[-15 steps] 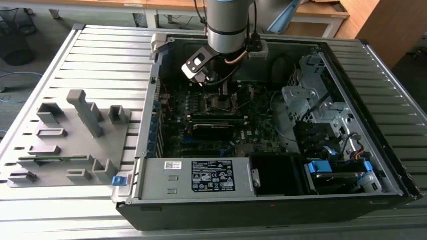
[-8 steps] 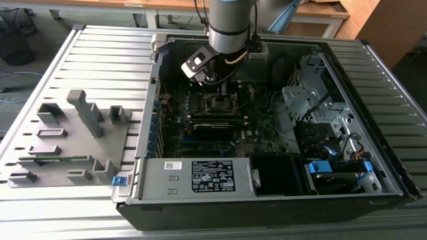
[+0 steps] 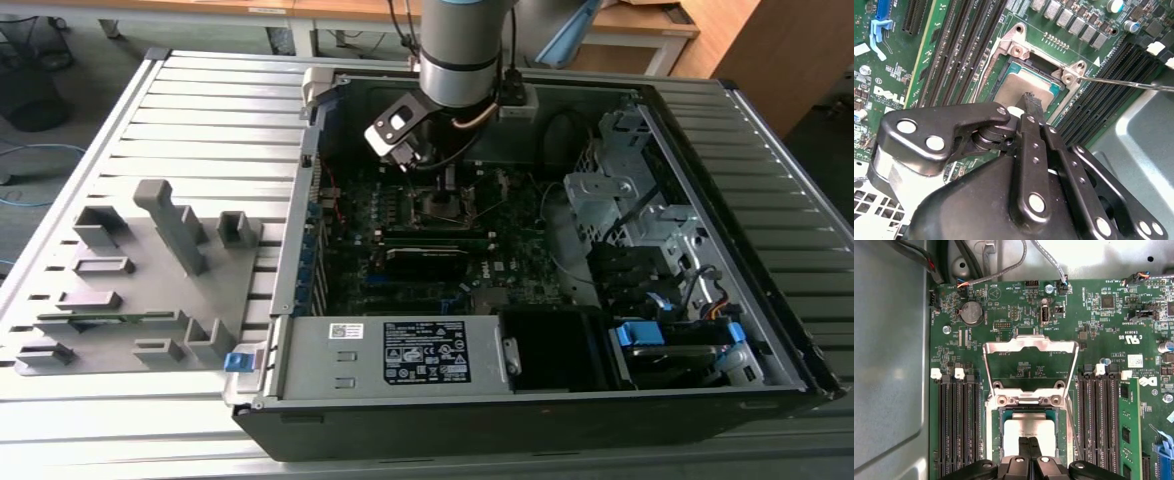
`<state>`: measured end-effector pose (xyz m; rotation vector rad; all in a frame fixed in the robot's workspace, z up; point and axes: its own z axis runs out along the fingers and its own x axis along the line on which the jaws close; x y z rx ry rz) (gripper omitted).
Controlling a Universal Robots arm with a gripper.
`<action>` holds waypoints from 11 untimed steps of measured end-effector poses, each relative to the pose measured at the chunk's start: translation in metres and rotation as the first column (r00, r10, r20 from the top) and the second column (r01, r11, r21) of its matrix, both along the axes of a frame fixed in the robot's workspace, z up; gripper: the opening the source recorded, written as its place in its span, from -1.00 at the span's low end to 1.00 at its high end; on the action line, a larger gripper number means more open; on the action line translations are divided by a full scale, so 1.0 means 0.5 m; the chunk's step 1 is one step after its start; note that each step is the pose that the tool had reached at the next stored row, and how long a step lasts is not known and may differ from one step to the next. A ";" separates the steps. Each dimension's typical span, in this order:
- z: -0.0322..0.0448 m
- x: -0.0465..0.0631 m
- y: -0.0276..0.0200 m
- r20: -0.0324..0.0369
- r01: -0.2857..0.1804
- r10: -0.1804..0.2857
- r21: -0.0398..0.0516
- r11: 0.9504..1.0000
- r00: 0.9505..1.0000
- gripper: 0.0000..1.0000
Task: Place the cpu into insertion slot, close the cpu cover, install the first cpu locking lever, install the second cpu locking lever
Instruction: 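Place the cpu into insertion slot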
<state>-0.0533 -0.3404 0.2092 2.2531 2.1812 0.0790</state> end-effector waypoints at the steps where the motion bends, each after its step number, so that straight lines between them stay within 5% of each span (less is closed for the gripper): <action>1: 0.000 0.000 0.0001 0.000 0.000 0.000 -0.001 1.000 1.000 -0.80; 11: -0.010 0.001 -0.0007 0.000 0.000 0.000 -0.001 1.000 1.000 -0.80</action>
